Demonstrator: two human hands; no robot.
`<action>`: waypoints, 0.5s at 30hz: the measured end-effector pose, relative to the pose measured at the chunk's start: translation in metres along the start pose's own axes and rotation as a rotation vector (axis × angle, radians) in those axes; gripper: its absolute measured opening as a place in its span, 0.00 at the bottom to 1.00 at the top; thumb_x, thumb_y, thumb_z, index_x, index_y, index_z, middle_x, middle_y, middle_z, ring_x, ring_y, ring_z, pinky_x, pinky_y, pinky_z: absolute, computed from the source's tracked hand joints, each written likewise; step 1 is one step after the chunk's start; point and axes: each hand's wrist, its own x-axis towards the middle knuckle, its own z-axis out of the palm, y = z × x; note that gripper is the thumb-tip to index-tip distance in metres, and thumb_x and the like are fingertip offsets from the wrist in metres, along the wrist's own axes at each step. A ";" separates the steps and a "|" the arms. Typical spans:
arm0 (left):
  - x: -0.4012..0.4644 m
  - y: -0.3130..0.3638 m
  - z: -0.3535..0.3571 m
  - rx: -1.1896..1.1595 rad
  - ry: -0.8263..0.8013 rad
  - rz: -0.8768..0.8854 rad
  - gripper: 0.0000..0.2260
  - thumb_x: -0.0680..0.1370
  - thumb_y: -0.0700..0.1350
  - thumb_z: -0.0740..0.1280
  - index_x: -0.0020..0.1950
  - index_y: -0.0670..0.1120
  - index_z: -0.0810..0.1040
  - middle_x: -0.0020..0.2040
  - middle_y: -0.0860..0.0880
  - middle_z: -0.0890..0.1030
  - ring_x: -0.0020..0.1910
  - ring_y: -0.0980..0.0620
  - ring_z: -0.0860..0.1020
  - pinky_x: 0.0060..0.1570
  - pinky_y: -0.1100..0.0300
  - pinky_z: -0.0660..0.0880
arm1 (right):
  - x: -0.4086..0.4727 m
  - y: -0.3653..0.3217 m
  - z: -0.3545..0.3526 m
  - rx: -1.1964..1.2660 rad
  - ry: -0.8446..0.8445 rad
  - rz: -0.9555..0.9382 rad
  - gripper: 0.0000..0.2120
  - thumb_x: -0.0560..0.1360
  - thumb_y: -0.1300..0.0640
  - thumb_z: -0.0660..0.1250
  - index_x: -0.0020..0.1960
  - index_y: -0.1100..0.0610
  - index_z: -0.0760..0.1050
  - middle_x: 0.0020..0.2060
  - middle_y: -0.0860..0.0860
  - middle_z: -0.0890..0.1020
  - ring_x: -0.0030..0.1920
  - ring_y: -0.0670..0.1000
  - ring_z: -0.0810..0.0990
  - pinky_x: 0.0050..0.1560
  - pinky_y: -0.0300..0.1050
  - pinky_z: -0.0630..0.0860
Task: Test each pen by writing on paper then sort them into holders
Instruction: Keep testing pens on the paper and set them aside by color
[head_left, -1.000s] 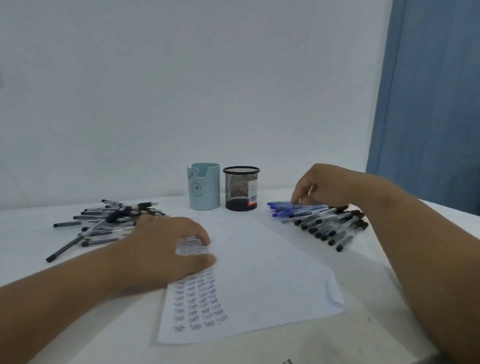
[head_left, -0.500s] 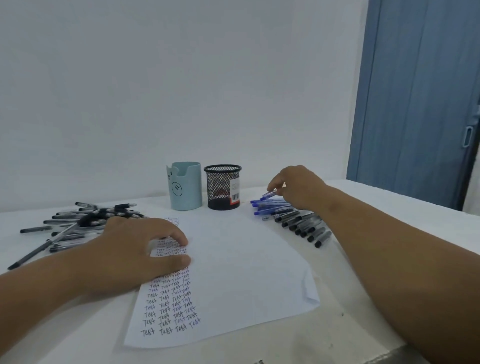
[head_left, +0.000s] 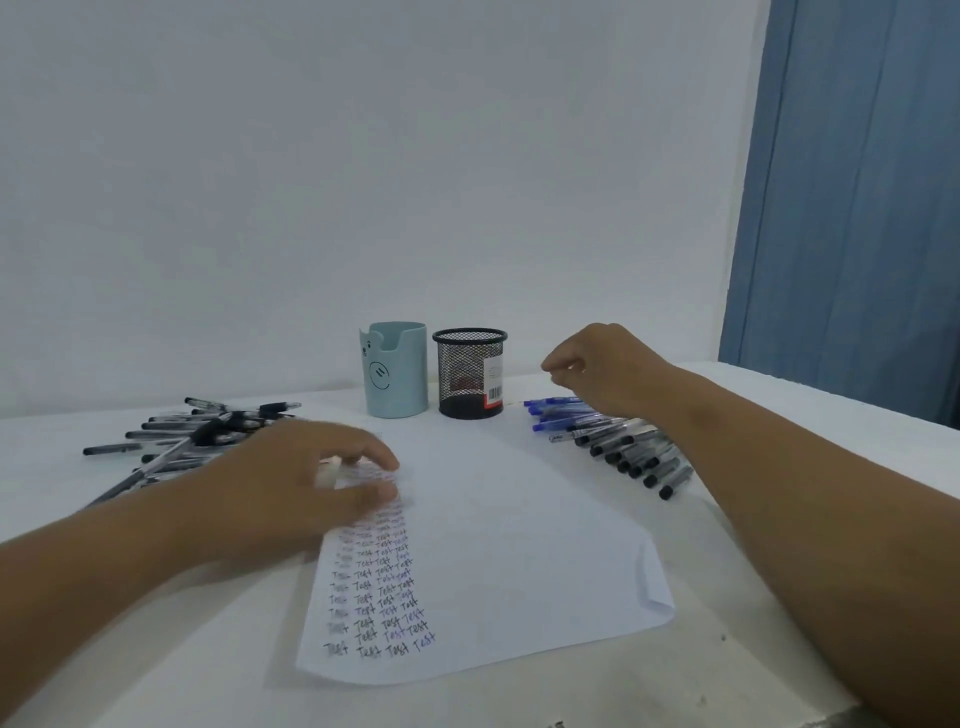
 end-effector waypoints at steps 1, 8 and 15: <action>0.001 -0.002 -0.004 -0.042 0.057 -0.011 0.11 0.72 0.66 0.69 0.54 0.71 0.79 0.54 0.72 0.79 0.56 0.72 0.75 0.58 0.66 0.69 | -0.003 -0.014 0.000 0.029 0.007 -0.063 0.10 0.80 0.57 0.67 0.57 0.53 0.84 0.55 0.47 0.84 0.53 0.47 0.81 0.59 0.42 0.76; -0.004 -0.033 -0.054 0.190 0.058 -0.063 0.07 0.73 0.44 0.75 0.42 0.57 0.84 0.40 0.60 0.83 0.40 0.58 0.80 0.43 0.63 0.77 | -0.034 -0.121 0.034 0.123 -0.242 -0.444 0.08 0.79 0.51 0.68 0.52 0.50 0.85 0.47 0.42 0.86 0.45 0.42 0.81 0.51 0.37 0.75; -0.007 -0.065 -0.070 0.318 -0.096 -0.135 0.05 0.70 0.52 0.78 0.39 0.58 0.83 0.37 0.59 0.82 0.38 0.62 0.78 0.41 0.63 0.73 | -0.042 -0.126 0.058 0.134 -0.271 -0.533 0.08 0.79 0.49 0.68 0.55 0.45 0.84 0.46 0.35 0.80 0.48 0.38 0.77 0.48 0.30 0.69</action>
